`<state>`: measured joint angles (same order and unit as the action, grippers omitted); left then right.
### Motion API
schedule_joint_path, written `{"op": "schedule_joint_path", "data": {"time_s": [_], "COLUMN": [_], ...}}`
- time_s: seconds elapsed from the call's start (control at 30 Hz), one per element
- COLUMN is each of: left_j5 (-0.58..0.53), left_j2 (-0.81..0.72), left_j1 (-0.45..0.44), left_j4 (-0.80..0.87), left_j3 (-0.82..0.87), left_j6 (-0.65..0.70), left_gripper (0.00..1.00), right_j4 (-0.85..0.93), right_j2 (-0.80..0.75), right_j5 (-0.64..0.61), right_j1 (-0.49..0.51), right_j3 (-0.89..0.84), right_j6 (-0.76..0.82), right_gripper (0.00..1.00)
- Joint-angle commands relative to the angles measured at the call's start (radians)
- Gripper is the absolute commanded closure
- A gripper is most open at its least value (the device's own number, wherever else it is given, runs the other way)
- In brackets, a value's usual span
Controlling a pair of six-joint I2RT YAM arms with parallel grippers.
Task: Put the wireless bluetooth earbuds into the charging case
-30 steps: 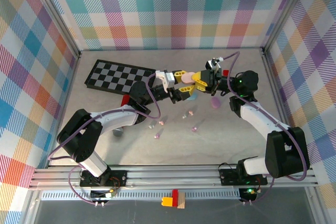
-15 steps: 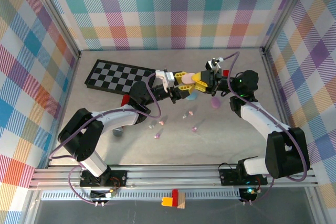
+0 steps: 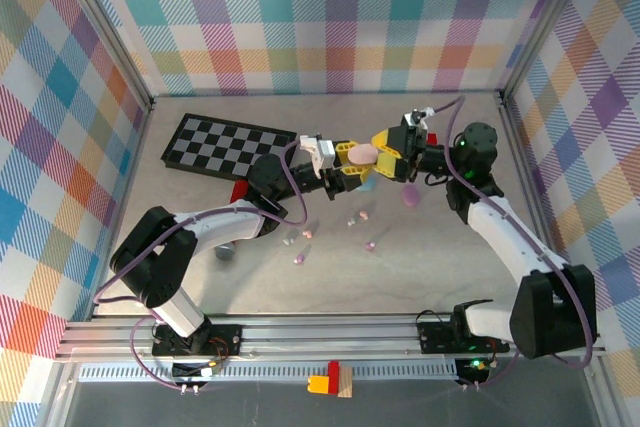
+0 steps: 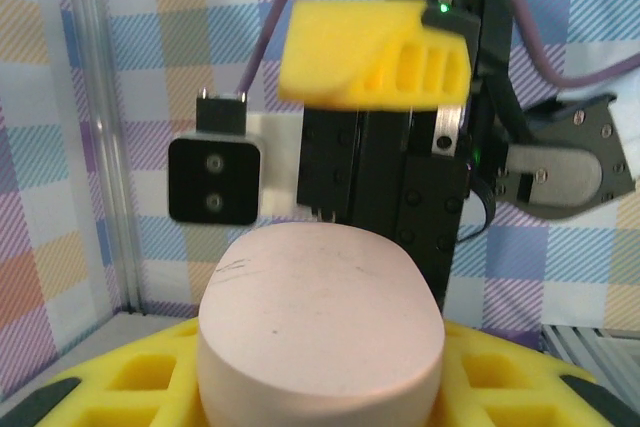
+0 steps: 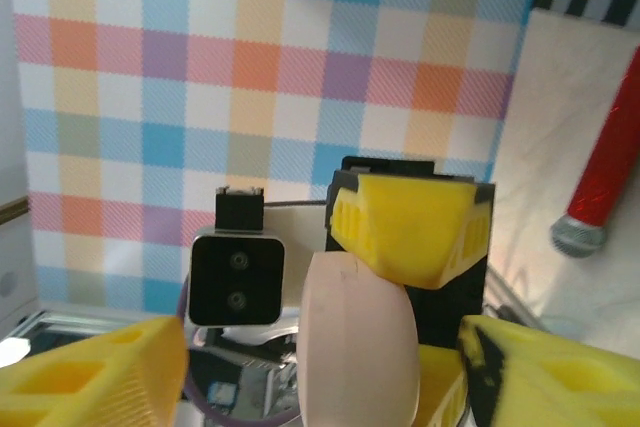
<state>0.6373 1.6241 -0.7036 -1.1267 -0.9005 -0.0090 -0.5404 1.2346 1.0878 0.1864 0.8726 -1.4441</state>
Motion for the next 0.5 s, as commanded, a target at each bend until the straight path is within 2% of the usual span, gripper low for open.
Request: {"op": "schedule_joint_path", "data": {"time_s": [0.0, 0.13, 0.3, 0.47], "left_j5": [0.058, 0.108, 0.153, 0.195], "left_j2": [-0.054, -0.084, -0.126, -0.153], "left_j1": [0.007, 0.015, 0.026, 0.027], "left_j4": [0.028, 0.117, 0.243, 0.35], "left_j3": [-0.008, -0.011, -0.029, -0.054], "left_j6": [-0.025, -0.041, -0.041, -0.033], "left_gripper": [0.6, 0.6, 0.6, 0.59], "right_j4": [0.394, 0.822, 0.956, 1.075], "right_j2": [-0.067, -0.115, -0.162, -0.142], "right_j5": [-0.059, -0.191, -0.252, -0.286], "right_j1": [-0.029, -0.033, -0.03, 0.021], "right_j3": [0.089, 0.223, 0.289, 0.362], "right_j6": [0.352, 0.841, 1.199, 1.441], "right_gripper": [0.23, 0.19, 0.12, 0.1]}}
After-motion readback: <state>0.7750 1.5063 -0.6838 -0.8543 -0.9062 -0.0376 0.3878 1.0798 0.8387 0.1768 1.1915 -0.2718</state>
